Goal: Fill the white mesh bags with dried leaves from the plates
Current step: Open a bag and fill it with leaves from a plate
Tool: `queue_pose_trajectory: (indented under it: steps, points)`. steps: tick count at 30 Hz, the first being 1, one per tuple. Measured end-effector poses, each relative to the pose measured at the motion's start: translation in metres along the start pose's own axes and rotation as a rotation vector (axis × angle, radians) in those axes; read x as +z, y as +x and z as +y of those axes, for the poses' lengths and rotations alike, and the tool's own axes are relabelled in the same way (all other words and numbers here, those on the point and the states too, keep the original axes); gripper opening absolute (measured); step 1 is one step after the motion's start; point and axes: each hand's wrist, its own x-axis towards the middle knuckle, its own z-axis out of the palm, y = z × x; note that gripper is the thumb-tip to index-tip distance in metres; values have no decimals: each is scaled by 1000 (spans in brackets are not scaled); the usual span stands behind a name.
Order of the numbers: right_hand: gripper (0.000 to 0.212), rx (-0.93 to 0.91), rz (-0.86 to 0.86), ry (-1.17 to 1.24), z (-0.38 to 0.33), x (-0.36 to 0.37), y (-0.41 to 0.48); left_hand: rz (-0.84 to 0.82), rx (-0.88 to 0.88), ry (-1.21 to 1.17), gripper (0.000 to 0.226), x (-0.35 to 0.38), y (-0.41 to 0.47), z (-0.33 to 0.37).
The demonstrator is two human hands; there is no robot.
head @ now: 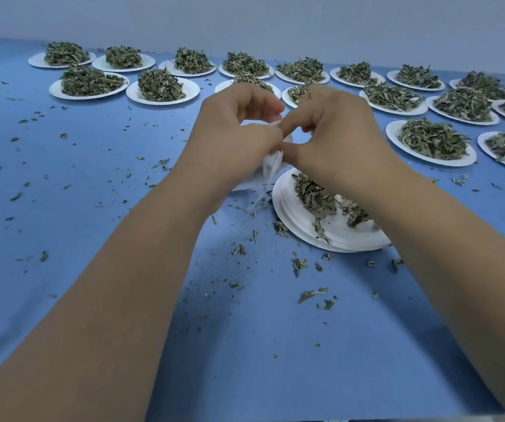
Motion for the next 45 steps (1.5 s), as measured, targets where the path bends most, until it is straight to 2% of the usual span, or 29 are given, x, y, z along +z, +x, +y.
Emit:
queue_pose_trajectory:
  steps: [3, 6, 8, 10, 12, 13, 14, 15, 17, 18, 21, 22, 23, 26, 31, 34, 45]
  points:
    - [8, -37, -56, 112, 5, -6, -2, 0, 39, 27, 30, -1, 0, -1]
    - [17, 6, -218, 317, 11, -16, -8, -34, 12, 27, 34, -5, 0, -1]
    - [19, 22, -219, 317, 15, -19, -8, -104, 68, 200, 41, -10, 1, -4]
    - [21, -9, -183, 285, 15, -20, -6, -242, 147, 410, 69, -19, 0, -6]
    - [14, -26, -199, 339, 14, -21, -5, -410, 129, 492, 104, -26, 1, -8]
    - [11, -33, -234, 354, 14, -22, -5, -476, 104, 526, 110, -27, 4, -12]
    - [8, -36, -267, 369, 15, -24, -5, -510, 86, 581, 105, -28, 7, -17]
    - [8, -26, -284, 404, 18, -28, -6, -498, 69, 647, 90, -28, 10, -22]
    - [14, 30, -292, 471, 32, -42, -8, -392, 53, 738, 52, -26, 13, -30]
    - [22, 41, -324, 432, 40, -50, -10, -342, 64, 743, 39, -26, 13, -33]
    - [50, 39, -654, 81, 48, -60, -17, -261, 119, 751, 29, -25, 10, -34]
    - [53, 26, -714, -11, 47, -57, -19, -235, 128, 754, 29, -24, 10, -33]
    - [51, 5, -711, -56, 48, -52, -19, -215, 130, 759, 28, -23, 11, -32]
    - [31, -21, -540, -88, 44, -38, -19, -191, 142, 806, 27, -21, 11, -33]
    - [16, 66, -265, 136, 48, -48, -25, -158, 133, 944, 23, -19, 12, -35]
    - [14, 36, -129, 120, 43, -56, -27, -143, 122, 1029, 26, -18, 13, -34]
    - [13, 20, -162, 226, 28, -48, -27, -101, 117, 1086, 28, -13, 12, -30]
